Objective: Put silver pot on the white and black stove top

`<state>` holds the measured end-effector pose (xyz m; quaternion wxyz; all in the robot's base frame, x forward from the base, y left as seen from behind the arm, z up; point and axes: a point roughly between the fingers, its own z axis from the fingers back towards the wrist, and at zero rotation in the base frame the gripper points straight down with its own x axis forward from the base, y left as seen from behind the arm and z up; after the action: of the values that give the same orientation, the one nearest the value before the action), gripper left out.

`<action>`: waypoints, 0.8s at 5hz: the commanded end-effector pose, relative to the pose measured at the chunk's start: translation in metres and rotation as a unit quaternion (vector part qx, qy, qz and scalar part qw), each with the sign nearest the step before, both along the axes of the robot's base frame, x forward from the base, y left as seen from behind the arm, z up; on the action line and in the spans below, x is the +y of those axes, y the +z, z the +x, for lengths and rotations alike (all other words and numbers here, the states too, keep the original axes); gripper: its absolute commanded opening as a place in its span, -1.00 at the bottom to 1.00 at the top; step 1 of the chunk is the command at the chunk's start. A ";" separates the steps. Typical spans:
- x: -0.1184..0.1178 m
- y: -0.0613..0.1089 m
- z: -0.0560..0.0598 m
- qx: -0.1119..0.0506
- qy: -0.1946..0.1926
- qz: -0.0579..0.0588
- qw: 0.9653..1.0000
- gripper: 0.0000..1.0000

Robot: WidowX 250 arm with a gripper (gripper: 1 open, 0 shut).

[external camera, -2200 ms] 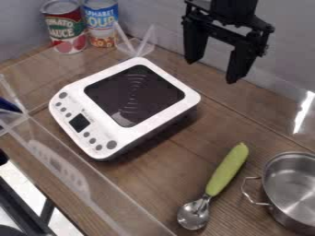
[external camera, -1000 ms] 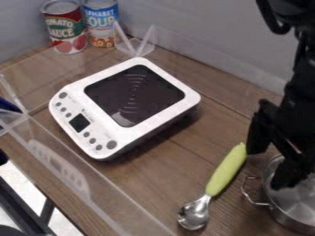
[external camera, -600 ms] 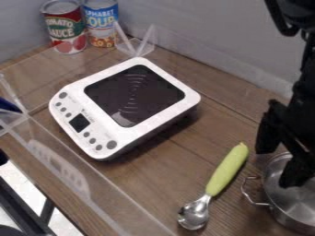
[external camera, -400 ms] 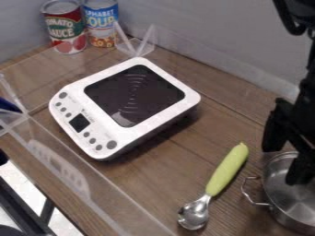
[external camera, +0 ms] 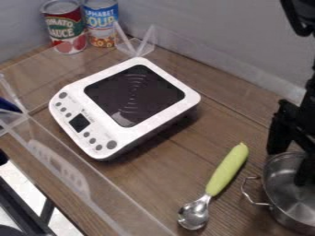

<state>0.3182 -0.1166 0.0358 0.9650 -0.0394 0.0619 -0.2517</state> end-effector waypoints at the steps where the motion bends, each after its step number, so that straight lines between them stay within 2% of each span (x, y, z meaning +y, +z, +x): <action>1: 0.012 0.017 0.015 -0.017 0.012 -0.011 1.000 1.00; 2: 0.019 0.018 0.019 -0.010 0.008 -0.013 1.000 1.00; 4: 0.001 0.018 0.018 -0.001 -0.015 -0.025 1.000 1.00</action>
<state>0.3293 -0.1090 0.0373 0.9599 -0.0596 0.0833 -0.2611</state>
